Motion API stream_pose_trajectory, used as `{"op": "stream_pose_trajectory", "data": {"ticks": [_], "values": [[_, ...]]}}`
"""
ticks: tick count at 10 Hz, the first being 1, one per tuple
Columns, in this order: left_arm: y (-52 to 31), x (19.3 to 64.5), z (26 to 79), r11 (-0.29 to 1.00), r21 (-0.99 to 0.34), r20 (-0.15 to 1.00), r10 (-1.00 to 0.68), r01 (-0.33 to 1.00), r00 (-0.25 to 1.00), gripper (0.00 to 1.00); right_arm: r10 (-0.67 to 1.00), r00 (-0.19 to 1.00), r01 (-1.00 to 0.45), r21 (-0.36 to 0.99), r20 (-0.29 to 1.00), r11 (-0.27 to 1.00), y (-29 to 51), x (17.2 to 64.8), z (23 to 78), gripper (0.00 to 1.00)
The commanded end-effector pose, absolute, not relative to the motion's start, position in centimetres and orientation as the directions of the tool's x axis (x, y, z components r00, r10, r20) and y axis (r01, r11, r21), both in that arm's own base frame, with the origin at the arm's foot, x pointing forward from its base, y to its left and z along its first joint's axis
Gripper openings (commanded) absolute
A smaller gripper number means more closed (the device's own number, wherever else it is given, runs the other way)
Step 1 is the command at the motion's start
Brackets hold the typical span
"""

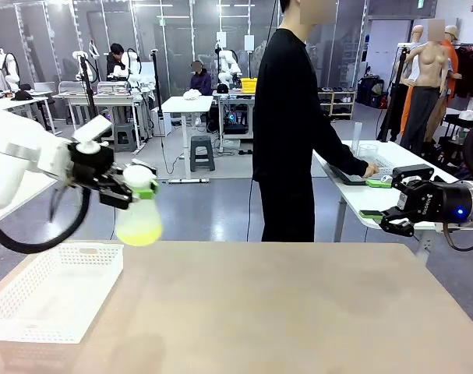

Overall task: Prepare the solutions needed for the experiment.
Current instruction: When the human places the Big flask in the center of the table, pick up the Big flask and place it in the left Organizing basket.

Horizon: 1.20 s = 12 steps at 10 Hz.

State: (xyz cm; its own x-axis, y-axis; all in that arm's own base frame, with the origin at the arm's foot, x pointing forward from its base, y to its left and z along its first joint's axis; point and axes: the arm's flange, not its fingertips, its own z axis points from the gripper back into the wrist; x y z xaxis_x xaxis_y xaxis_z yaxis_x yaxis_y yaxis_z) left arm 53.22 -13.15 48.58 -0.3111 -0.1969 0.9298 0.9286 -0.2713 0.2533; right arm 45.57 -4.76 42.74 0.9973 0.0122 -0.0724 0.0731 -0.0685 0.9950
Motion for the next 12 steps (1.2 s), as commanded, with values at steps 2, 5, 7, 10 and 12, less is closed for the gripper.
{"op": "stream_pose_trajectory", "data": {"ticks": [2,5,7,10,12], "values": [[-5.6,51.4,50.1,-0.163,0.244,0.929,-0.242,0.956,-0.279,0.0,0.012,0.998,0.06,0.994,-0.059,-0.089,-4.7,45.6,42.8,0.63],[2.6,49.8,48.4,-0.039,0.216,0.944,-0.248,0.976,-0.219,0.0,0.012,0.998,0.06,0.994,-0.059,-0.089,-4.7,45.6,42.8,0.63],[6.2,49.3,45.8,0.026,0.173,0.969,-0.183,0.985,-0.166,0.0,0.012,0.998,0.06,0.994,-0.059,-0.089,-4.7,45.6,42.8,0.63],[8.9,49.9,40.5,0.075,0.12,0.991,-0.061,0.99,-0.115,0.0,0.012,0.998,0.06,0.994,-0.059,-0.089,-4.7,45.6,42.8,0.63],[10.0,50.6,37.0,0.09,0.104,0.994,-0.002,0.99,-0.105,0.0,0.012,0.998,0.06,0.994,-0.059,-0.089,-4.7,45.6,42.8,0.63]]}}
